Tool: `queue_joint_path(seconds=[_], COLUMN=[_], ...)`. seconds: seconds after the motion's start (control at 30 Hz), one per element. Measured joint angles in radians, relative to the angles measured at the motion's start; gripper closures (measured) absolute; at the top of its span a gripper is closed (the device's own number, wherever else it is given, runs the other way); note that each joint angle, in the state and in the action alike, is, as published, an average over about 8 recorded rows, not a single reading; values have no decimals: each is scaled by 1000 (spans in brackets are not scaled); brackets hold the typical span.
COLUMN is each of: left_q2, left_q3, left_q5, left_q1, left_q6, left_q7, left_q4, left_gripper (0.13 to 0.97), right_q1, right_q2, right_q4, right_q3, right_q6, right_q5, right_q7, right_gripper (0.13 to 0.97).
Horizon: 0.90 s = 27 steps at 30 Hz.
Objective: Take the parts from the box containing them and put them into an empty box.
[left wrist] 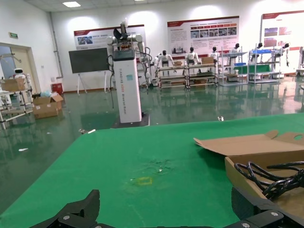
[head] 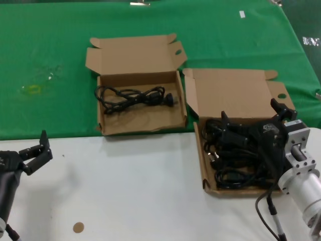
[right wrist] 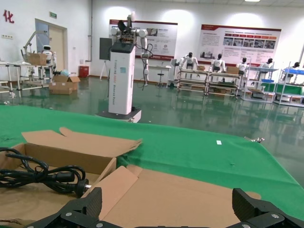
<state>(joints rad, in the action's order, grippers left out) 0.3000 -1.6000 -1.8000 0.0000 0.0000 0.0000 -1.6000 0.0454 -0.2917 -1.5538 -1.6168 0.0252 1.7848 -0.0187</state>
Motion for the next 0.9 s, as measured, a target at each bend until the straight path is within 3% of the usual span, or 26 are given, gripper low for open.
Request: queue_joint_path(seconds=[0.9], left_q2=[0], left_q3=[0], left_q5=[0], left_q1=[0], left_q6=[0], left_q7=[0], left_q4=[0], left_gripper=[132], right_q1=[0], right_q2=[0], right_q4=[0], right_q3=[0], right_q6=[0], right_q5=[0], right_q7=[0], right_gripper=[129])
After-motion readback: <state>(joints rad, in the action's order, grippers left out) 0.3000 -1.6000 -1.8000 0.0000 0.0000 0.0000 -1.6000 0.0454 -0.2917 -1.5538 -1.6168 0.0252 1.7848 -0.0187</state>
